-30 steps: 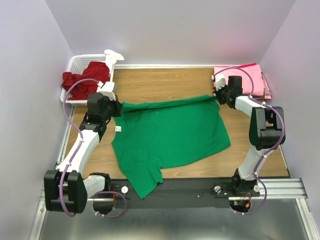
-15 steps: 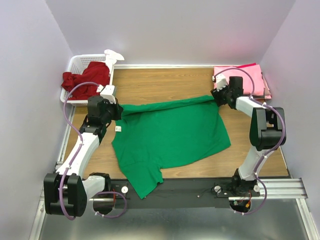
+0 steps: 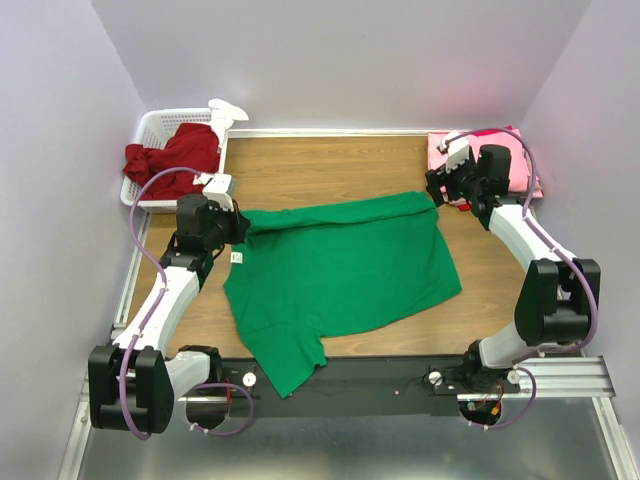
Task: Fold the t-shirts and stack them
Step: Fold the tshirt
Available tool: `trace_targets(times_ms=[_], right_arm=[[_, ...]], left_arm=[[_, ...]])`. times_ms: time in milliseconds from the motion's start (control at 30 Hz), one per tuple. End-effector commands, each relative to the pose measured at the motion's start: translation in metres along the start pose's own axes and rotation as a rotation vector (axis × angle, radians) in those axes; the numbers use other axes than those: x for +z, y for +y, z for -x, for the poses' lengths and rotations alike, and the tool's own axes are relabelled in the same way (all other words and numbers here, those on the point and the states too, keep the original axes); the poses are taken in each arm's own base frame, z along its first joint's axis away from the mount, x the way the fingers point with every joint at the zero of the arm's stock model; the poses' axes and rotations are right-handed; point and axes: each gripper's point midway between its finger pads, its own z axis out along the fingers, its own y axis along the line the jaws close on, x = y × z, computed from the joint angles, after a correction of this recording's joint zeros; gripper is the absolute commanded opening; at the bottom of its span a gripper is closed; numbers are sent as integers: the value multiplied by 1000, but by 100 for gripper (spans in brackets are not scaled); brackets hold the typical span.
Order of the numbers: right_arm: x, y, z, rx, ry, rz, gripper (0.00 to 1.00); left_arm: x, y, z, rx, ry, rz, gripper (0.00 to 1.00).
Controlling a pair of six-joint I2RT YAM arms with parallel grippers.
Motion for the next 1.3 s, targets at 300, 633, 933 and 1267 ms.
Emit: trace_targets(times_ms=[300, 633, 933, 1267], right_arm=[[-20, 42, 14, 185, -60, 170, 86], [-21, 46, 3, 193, -38, 170, 86], [-19, 50, -8, 193, -16, 177, 86], [-20, 67, -15, 213, -10, 246, 86]], left_arm=[[-7, -8, -4, -68, 8, -18, 0], [-25, 15, 2, -184, 9, 179, 18], [-69, -9, 59, -69, -238, 103, 68], [-1, -32, 15, -8, 31, -165, 56]])
